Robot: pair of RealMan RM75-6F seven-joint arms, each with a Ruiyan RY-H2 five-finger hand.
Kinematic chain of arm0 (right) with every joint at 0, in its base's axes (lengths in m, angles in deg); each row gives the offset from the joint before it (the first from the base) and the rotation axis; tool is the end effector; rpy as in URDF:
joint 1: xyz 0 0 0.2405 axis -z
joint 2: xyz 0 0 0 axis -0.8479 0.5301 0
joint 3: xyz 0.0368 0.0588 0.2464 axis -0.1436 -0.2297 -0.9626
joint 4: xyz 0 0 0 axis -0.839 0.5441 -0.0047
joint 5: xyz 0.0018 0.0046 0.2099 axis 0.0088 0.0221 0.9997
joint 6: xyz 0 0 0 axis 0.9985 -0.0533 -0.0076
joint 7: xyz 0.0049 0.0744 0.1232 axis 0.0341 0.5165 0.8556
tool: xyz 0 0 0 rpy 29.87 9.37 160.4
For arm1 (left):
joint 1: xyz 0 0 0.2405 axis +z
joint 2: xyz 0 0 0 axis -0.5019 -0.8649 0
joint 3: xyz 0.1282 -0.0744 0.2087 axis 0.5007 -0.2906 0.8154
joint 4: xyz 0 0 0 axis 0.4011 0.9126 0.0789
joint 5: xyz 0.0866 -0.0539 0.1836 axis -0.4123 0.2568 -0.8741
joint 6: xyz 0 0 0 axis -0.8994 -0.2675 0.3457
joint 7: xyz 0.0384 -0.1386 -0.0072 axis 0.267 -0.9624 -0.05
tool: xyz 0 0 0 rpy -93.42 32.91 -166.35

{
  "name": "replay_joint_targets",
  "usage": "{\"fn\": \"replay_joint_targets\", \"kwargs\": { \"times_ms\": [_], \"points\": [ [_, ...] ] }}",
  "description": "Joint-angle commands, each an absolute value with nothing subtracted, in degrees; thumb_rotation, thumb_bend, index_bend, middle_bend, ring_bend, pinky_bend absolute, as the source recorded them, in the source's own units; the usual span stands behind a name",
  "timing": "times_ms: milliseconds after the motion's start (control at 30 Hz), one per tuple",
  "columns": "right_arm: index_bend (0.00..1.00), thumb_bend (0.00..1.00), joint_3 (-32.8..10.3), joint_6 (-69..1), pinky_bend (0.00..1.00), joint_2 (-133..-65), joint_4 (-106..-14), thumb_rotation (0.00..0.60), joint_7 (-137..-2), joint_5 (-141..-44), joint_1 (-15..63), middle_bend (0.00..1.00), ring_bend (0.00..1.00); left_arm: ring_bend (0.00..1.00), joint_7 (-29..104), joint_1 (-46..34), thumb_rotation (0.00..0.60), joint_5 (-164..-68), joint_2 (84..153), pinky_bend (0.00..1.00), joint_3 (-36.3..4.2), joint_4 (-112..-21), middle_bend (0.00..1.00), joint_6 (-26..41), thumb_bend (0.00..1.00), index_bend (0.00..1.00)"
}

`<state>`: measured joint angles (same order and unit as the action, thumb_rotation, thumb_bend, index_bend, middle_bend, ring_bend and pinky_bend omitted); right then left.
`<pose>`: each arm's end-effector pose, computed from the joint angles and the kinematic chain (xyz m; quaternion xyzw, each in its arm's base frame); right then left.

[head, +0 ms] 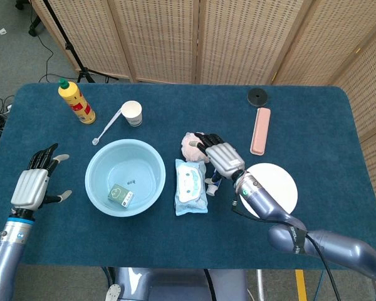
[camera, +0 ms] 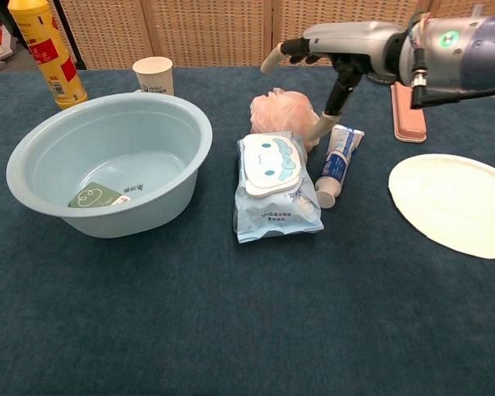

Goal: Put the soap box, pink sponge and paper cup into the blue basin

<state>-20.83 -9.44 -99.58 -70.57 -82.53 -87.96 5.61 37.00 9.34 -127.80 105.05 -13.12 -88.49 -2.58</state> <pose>-0.0768 -0.3946 0.0068 0.7491 -0.4162 0.3974 0.3283 -0.2634 0.2660 0.1127 -0.5940 -0.4470 -0.4250 0.5164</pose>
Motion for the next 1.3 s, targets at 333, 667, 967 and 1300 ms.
{"fn": "replay_joint_targets", "kwargs": {
  "times_ms": [333, 667, 967, 1300],
  "points": [
    [0.14, 0.03, -20.96, -1.92, 0.01, -108.91, -54.89, 0.600, -83.95, -82.57, -5.79, 0.00, 0.00, 0.00, 35.15, 9.39, 0.600, -128.20, 104.86, 0.04, -13.72, -87.60, 0.00, -0.54, 0.16, 0.22],
    [0.15, 0.03, -20.76, 4.93, 0.01, -113.22, -38.98, 0.600, -76.94, -86.40, -10.00, 0.00, 0.00, 0.00, 36.20, 9.16, 0.600, -127.87, 105.48, 0.04, -14.02, -87.12, 0.00, 0.89, 0.17, 0.22],
    [0.16, 0.03, -19.73, 8.59, 0.03, -116.53, -27.84, 0.600, -69.40, -91.92, -10.83, 0.01, 0.00, 0.00, 37.69, 8.54, 0.600, -127.43, 106.53, 0.04, -13.98, -86.60, 0.00, 2.68, 0.17, 0.22],
    [0.32, 0.05, -17.49, 8.34, 0.16, -118.17, -24.92, 0.600, -62.07, -97.36, -8.30, 0.14, 0.06, 0.00, 37.71, 8.40, 0.600, -127.84, 106.62, 0.04, -14.12, -86.96, 0.00, 3.24, 0.18, 0.22]
  ]
}}
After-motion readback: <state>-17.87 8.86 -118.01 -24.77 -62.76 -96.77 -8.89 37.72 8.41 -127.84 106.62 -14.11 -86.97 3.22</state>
